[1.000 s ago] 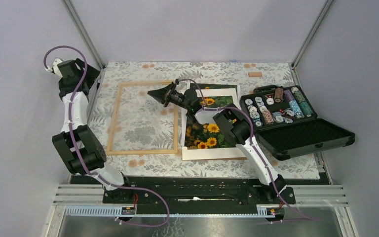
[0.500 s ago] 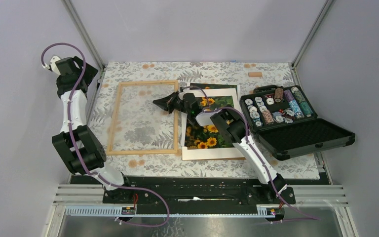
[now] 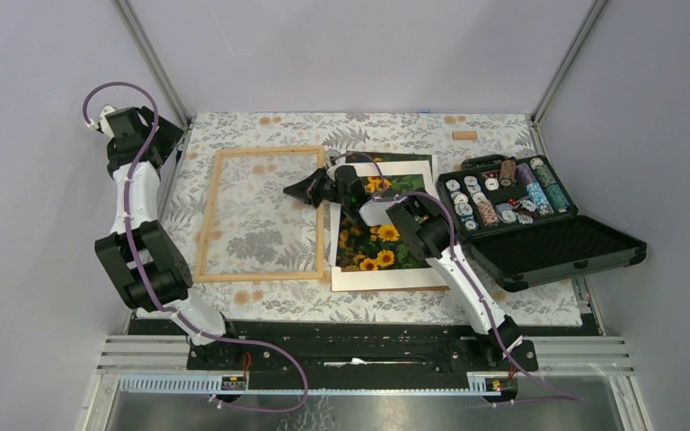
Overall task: Put the photo into the frame
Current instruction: Place the photo frame item in the photo frame.
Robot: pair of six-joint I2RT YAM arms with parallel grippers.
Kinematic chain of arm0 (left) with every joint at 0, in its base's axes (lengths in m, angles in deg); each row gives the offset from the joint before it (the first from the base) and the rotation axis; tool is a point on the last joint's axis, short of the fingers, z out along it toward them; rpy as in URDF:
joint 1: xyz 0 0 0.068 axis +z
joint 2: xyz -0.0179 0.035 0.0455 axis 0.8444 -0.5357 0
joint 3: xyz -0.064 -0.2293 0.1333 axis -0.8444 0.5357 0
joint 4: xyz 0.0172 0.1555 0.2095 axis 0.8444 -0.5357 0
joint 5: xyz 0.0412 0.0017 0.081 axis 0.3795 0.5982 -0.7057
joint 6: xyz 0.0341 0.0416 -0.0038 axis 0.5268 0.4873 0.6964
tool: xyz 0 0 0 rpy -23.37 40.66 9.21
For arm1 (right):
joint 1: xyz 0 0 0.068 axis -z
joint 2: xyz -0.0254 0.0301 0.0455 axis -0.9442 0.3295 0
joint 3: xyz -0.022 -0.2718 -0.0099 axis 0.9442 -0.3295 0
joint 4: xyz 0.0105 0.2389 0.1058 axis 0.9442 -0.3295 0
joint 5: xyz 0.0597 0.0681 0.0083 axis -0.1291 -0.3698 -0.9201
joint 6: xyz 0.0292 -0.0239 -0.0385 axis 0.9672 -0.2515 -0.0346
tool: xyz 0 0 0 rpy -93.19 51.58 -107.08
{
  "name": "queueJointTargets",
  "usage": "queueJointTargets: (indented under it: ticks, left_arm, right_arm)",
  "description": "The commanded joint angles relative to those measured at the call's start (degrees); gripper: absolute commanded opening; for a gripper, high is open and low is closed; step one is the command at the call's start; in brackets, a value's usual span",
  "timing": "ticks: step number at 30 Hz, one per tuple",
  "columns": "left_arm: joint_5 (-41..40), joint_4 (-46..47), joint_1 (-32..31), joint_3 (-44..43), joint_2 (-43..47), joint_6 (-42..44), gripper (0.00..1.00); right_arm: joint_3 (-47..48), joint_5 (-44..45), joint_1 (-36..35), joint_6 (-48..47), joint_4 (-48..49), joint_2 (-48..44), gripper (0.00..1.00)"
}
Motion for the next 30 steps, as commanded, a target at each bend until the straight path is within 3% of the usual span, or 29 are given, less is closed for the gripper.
queueJointTargets:
  ticks: [1,30]
  left_arm:
    - [1.1,1.85,0.05,-1.7,0.01,-0.41,0.99]
    - [2.15,1.87,-0.46,-1.42,-1.31,-1.03,0.99]
  right_arm:
    - [-1.47,-0.86,0.71,-3.76,-6.11,-2.97,0.0]
    - [-0.19,-6.39,3.35,-9.99,-9.4,-6.49,0.0]
